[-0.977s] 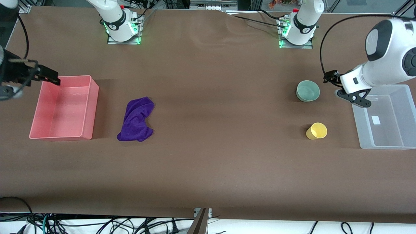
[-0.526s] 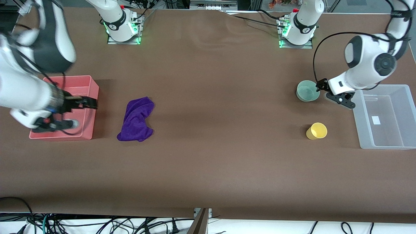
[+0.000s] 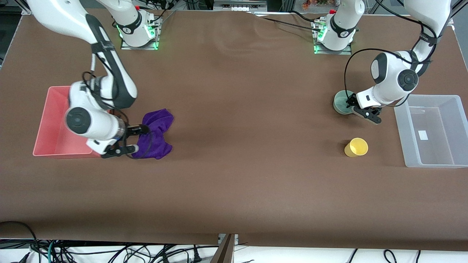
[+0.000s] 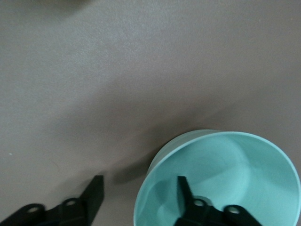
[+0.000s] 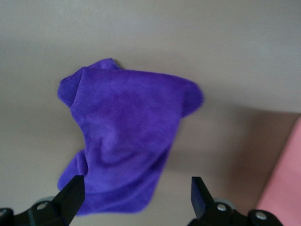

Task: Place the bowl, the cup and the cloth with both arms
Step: 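Grasp the green bowl with the left gripper while the right gripper reaches the cloth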

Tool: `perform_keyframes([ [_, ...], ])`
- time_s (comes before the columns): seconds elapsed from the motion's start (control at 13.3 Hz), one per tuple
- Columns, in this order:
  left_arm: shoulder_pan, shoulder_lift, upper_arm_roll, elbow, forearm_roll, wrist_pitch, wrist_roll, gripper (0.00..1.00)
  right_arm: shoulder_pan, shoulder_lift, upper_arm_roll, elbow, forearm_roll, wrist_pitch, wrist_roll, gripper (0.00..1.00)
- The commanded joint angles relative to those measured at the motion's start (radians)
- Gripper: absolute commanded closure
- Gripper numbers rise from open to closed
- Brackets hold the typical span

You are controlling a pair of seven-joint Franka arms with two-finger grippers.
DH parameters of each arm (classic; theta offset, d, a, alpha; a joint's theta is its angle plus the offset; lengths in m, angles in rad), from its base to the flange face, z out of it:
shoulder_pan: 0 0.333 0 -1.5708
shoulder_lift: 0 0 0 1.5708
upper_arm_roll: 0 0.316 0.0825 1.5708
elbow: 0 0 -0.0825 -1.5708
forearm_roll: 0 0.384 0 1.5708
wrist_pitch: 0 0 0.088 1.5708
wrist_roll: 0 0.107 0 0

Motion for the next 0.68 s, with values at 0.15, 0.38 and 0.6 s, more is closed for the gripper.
perform_keyframes([
  [0.15, 0.012, -0.012, -0.011, 0.012, 0.017, -0.005, 0.035, 1.00, 0.013, 0.038, 0.003, -0.091, 0.013, 0.155, 0.004, 0.00],
  [0.38, 0.024, -0.029, -0.011, 0.033, 0.017, -0.019, 0.052, 1.00, 0.016, 0.058, 0.003, -0.183, 0.018, 0.296, 0.004, 0.00],
  [0.6, 0.055, -0.053, -0.007, 0.206, 0.016, -0.285, 0.086, 1.00, 0.018, 0.061, 0.003, -0.202, 0.018, 0.330, 0.004, 0.37],
])
